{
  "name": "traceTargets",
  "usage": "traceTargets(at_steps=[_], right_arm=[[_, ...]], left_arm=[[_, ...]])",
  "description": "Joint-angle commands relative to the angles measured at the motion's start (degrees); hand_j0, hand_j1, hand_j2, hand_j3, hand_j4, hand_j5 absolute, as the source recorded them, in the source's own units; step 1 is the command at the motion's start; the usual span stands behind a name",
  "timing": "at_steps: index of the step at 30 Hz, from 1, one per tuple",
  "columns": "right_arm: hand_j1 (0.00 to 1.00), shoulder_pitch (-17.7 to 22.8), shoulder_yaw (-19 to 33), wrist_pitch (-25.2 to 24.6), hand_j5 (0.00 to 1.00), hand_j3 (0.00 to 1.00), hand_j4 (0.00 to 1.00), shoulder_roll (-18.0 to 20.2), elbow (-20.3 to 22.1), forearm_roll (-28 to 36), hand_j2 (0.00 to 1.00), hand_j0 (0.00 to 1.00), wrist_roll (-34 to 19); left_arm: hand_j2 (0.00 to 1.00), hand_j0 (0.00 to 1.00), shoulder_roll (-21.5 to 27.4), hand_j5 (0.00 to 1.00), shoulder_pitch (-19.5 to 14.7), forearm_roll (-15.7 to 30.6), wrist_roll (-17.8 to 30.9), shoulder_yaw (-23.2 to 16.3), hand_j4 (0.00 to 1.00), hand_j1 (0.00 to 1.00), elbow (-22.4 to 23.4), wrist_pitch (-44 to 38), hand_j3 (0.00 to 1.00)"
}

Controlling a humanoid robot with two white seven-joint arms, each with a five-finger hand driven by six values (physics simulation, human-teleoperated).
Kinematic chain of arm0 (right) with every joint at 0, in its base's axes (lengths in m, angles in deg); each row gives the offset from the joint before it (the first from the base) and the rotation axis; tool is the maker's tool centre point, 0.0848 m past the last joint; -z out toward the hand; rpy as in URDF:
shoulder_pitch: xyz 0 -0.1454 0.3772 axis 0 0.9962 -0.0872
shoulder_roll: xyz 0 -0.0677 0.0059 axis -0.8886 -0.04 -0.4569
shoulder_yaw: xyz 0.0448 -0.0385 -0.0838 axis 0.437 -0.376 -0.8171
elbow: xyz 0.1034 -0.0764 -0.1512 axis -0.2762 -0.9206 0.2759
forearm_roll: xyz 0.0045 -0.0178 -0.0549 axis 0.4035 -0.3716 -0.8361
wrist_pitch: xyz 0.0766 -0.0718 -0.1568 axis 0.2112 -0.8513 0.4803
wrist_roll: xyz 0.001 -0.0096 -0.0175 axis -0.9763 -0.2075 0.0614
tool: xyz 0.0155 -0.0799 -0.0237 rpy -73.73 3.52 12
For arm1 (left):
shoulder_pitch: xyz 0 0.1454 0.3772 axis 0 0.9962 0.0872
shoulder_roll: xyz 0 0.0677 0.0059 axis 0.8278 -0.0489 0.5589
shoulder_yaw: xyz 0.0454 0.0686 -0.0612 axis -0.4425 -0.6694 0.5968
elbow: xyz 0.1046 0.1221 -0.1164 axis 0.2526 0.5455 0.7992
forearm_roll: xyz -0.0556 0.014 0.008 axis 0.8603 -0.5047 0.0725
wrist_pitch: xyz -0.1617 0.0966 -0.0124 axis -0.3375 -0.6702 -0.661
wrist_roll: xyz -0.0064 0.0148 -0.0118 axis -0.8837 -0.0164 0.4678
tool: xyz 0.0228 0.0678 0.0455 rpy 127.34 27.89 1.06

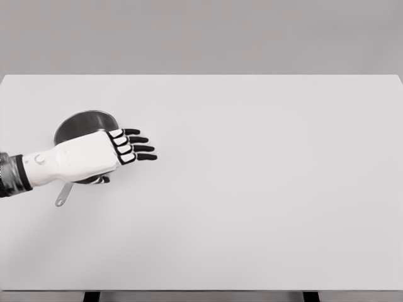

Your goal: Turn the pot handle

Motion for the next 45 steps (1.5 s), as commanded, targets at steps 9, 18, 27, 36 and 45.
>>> traceTargets(at_steps=[9,18,27,36,45], right_arm=[[1.0,0.0,0.0,0.0,1.0,1.0,1.0,0.0,0.0,0.0,1.0,1.0,0.0],[1.0,0.0,0.0,0.1,1.0,1.0,1.0,0.0,0.0,0.0,1.0,1.0,0.0],[1.0,0.0,0.0,0.1,1.0,1.0,1.0,0.0,0.0,0.0,1.0,1.0,0.0],[1.0,0.0,0.0,0.0,1.0,1.0,1.0,0.0,0.0,0.0,1.0,1.0,0.0],[1.0,0.0,0.0,0.0,1.0,1.0,1.0,0.0,0.0,0.0,1.0,1.0,0.0]], left_arm=[[1.0,1.0,1.7,1.0,0.0,0.2,-0.3,-5.2,1.0,1.0,0.0,0.0,1.0],[1.0,1.0,3.0,1.0,0.1,-1.3,-0.2,-5.2,1.0,1.0,0.1,0.0,1.0],[1.0,1.0,3.2,1.0,0.2,-3.0,-0.2,-5.0,1.0,1.0,0.1,0.0,1.0],[1.0,1.0,3.6,1.0,0.2,-5.0,-0.2,-3.5,1.0,1.0,0.2,0.0,1.0],[1.0,1.0,3.6,1.0,0.5,-7.7,-0.2,-1.1,1.0,1.0,0.2,0.0,1.0]])
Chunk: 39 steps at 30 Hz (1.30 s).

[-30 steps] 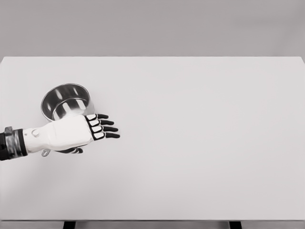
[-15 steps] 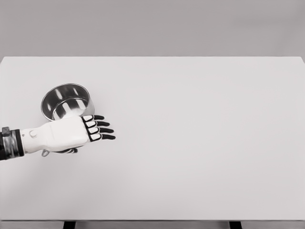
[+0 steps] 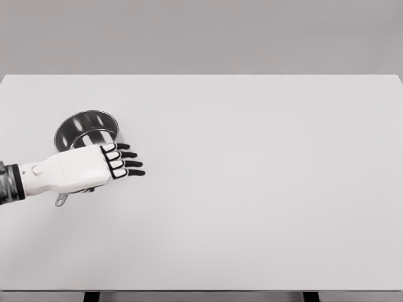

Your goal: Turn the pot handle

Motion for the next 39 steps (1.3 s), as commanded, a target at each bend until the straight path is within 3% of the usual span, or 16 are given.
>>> traceTargets(at_steps=[1,39], right_arm=[[1.0,0.0,0.0,0.0,1.0,1.0,1.0,0.0,0.0,0.0,1.0,1.0,0.0],[1.0,0.0,0.0,0.0,1.0,1.0,1.0,0.0,0.0,0.0,1.0,1.0,0.0]], left_arm=[[1.0,1.0,0.1,1.0,0.0,-0.3,-0.1,0.5,1.0,1.0,0.0,0.0,1.0],[1.0,1.0,5.5,1.0,0.4,-0.9,-0.1,0.7,1.0,1.0,1.1,0.0,1.0]])
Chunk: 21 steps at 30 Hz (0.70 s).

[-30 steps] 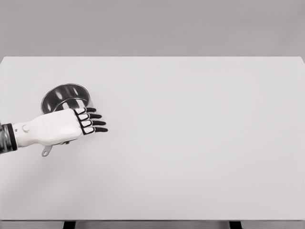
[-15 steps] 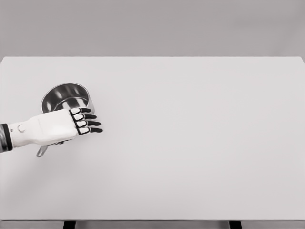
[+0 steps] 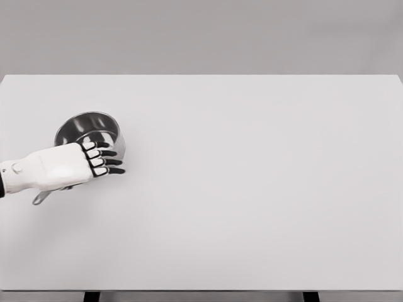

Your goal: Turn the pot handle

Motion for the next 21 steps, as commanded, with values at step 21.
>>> traceTargets(at_steps=[21], right_arm=[[1.0,0.0,0.0,0.0,1.0,1.0,1.0,0.0,0.0,0.0,1.0,1.0,0.0]], left_arm=[[1.0,1.0,1.6,1.0,0.0,0.9,0.0,1.3,1.0,1.0,2.3,0.0,1.0]])
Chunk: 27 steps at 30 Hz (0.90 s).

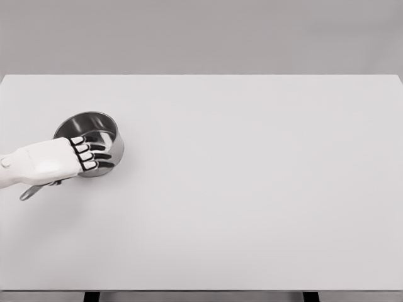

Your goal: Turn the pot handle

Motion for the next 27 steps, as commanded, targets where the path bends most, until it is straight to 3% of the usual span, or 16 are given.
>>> traceTargets(at_steps=[1,27], right_arm=[[1.0,0.0,0.0,0.0,1.0,1.0,1.0,0.0,0.0,0.0,1.0,1.0,0.0],[1.0,0.0,0.0,0.0,1.0,1.0,1.0,0.0,0.0,0.0,1.0,1.0,0.0]], left_arm=[[1.0,1.0,0.1,1.0,0.0,0.3,0.0,0.1,1.0,1.0,0.5,0.0,1.0],[1.0,1.0,2.6,1.0,0.1,3.0,0.0,2.0,1.0,1.0,0.9,0.0,1.0]])
